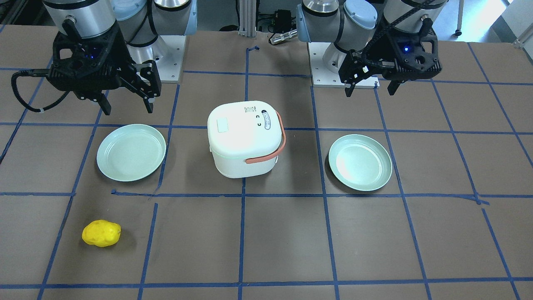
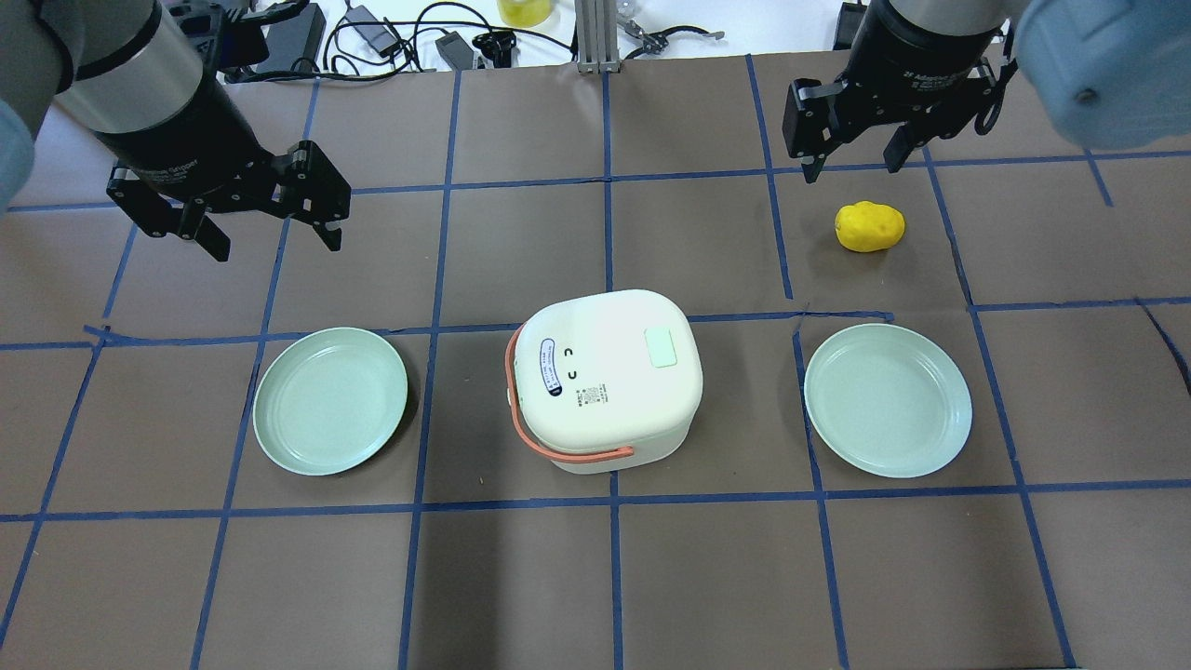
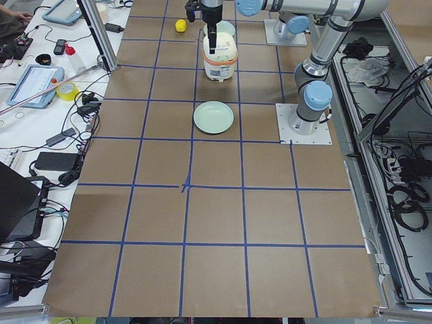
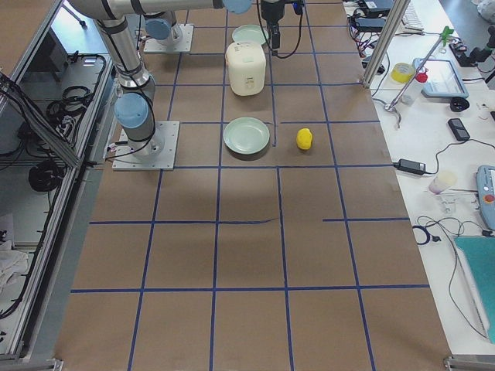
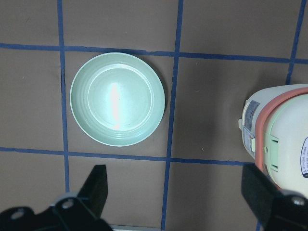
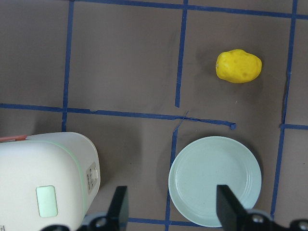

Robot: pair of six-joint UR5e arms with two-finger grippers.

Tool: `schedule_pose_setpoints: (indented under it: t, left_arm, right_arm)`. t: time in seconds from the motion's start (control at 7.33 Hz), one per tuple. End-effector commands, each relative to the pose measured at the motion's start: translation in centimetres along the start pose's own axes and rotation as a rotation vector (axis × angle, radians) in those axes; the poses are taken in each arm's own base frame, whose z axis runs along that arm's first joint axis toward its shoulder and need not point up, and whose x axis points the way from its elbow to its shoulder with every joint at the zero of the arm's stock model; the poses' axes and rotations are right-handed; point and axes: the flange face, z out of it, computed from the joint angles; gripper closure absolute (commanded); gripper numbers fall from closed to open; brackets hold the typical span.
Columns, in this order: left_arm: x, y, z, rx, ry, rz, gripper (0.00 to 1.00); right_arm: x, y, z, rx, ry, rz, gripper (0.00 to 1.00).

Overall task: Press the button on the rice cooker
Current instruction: 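Move the right gripper over the green button on the rice cooker lid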

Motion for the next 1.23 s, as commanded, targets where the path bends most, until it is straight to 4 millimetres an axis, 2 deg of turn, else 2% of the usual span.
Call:
schedule_pose_setpoints:
  t: [0.0, 0.14, 0.27, 0.55, 0.68, 0.82, 1.09]
  left_arm:
    - [0.0, 0.0, 0.0, 0.0, 0.0, -0.001, 0.0]
    - [0.0, 0.0, 0.0, 0.0, 0.0, -0.001, 0.0]
    - [0.0, 0.0, 0.0, 0.0, 0.0, 0.0, 0.0]
    - [0.0, 0.0, 0.0, 0.0, 0.0, -0.001, 0.0]
    - [0.0, 0.0, 0.0, 0.0, 0.0, 0.0, 0.0]
    - [0.0, 0.0, 0.0, 0.0, 0.0, 0.0, 0.0]
    - [0.0, 0.0, 0.0, 0.0, 0.0, -0.001, 0.0]
  right_arm:
    - [-3.0, 0.6, 1.0, -0.028, -0.058, 0.059, 0.99]
    - [-5.5, 1.1, 1.8, -0.049, -0.066, 0.092, 1.0]
    - [-7.9, 2.0, 3.5, -0.084, -0.051, 0.064, 1.0]
    - [-12.5, 5.3, 7.3, -0.138, -0.035, 0.087, 1.0]
    - [-13.9, 6.1, 9.2, -0.137, -0.034, 0.06, 1.0]
    - [-14.3, 6.6, 11.1, -0.139, -0.032, 0.05, 1.0]
    - [-15.8, 7.9, 13.4, -0.126, -0.003, 0.01, 1.0]
